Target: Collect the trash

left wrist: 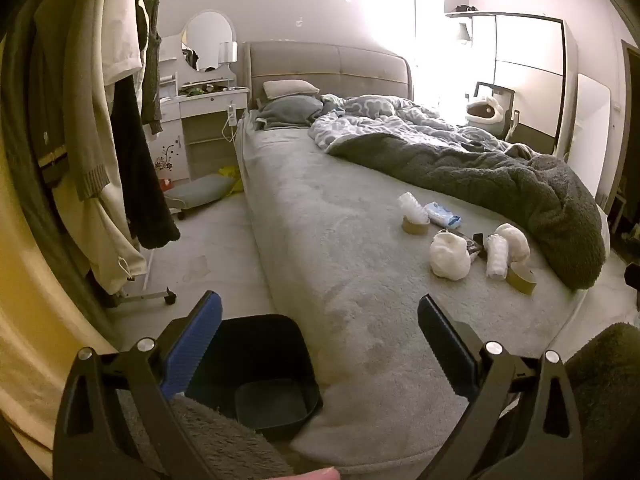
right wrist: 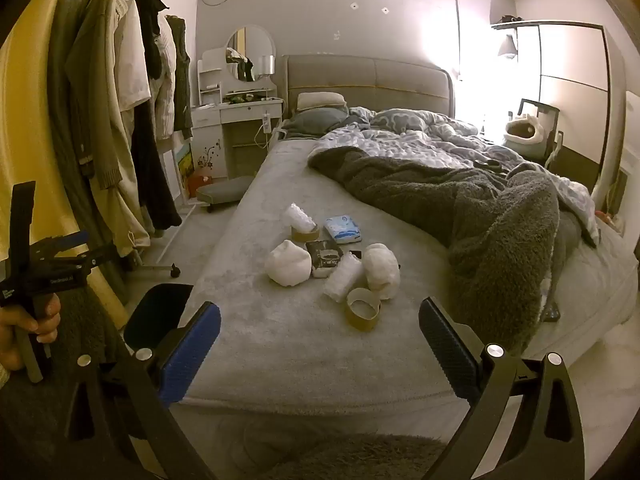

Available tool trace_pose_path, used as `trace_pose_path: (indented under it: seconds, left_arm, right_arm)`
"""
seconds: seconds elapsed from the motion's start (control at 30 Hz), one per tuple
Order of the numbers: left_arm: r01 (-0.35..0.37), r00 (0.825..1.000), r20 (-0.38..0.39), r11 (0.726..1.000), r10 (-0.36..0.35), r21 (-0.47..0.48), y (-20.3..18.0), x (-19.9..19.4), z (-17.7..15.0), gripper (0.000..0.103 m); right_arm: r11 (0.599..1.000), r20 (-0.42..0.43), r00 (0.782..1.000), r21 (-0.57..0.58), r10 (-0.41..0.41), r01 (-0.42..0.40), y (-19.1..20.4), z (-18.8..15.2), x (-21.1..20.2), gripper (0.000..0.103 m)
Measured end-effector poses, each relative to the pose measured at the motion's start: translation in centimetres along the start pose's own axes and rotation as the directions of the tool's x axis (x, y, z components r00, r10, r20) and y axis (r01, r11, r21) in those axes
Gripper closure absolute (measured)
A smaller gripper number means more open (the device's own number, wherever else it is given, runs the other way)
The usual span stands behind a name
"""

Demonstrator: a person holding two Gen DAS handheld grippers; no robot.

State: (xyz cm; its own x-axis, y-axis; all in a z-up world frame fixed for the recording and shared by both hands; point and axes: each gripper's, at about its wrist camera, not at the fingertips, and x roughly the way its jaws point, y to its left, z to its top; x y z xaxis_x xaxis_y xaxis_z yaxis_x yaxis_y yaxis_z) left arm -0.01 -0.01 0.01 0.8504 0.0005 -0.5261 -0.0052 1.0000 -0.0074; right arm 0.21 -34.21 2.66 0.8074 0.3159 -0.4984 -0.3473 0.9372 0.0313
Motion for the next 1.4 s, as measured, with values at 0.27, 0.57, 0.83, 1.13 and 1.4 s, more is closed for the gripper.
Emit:
trace_pose_path:
  seconds: [0.27, 0.57, 0.83, 1.13, 1.4]
  left_arm:
    - [0.002, 1.0, -0.004, 1.0, -0.002, -0.004, 0.02, 0.02, 0.0, 0.003]
    - [0.003, 1.0, -0.005, 1.0, -0.003, -0.003, 0.03, 0.02, 0.0, 0.003]
    - [0.002, 1.0, -0.006, 1.0, -0.002, -0.004, 0.02, 0.03, 0.0, 0.003]
    - [0.002, 1.0, -0.007, 1.0, -0.002, -0.003, 0.02, 0.04, 0.0, 0.003]
    - [0.001, 1.0, -0.007, 1.0, -0.001, -0.002, 0.02, 0.04, 0.0, 0.003]
  right_arm:
    - [1.0, -0.003, 1.0, -0.002, 0.0, 0.0, 0.0, -0.01, 0.1, 0.003]
    - [1.0, -0.007, 1.0, -0.005, -0.001, 0.001, 0.16, -0.03, 0.23, 0.003]
    - [1.0, -0.011, 1.0, -0.007, -0.002, 0.002, 0.19, -0.03, 0.21, 0.003]
    - [1.0, -0.013, 1.0, -0.008, -0.002, 0.002, 0.13, 0.0, 0.19, 0.003]
    - [1.0, -0.014, 1.0, -0.007, -0.002, 0.002, 0.1, 0.01, 0.17, 0.003]
